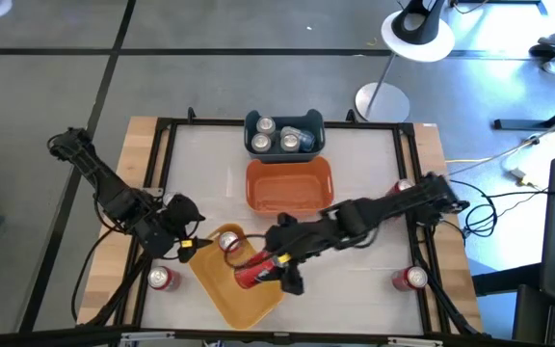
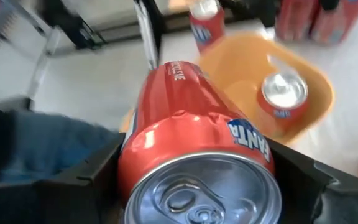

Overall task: Sort soda cans
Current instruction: Put the top orange soda can into the yellow bin

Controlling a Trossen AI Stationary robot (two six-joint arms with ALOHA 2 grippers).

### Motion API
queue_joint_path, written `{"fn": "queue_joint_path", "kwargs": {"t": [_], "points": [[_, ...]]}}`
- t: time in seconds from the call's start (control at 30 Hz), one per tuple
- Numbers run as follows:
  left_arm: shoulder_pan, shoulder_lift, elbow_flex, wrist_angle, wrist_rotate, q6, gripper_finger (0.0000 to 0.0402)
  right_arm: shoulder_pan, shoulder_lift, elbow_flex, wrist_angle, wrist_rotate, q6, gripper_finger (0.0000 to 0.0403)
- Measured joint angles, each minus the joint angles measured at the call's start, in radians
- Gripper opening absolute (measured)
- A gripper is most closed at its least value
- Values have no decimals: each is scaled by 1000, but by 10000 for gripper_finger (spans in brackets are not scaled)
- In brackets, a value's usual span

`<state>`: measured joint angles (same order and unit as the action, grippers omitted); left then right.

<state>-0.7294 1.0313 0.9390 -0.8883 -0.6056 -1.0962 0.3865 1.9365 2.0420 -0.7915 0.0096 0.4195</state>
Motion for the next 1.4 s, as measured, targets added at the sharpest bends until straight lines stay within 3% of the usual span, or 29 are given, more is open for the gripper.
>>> {"fn": "queue_joint_path", "kwargs": {"t": [0.4, 0.73, 1.1, 1.4], "points": [[-11, 0, 0, 0, -16, -4, 366, -35, 198, 38, -109, 64, -59, 285], [-10, 0, 0, 0, -24, -4, 366, -52, 209, 39, -61, 0, -114, 285], [-10, 0, 0, 1, -35, -11, 366, -1, 230, 39, -160, -30, -289, 285], [-10, 0, 0, 1, -37, -4, 366, 39, 233, 39, -183, -95, -248, 285]]}}
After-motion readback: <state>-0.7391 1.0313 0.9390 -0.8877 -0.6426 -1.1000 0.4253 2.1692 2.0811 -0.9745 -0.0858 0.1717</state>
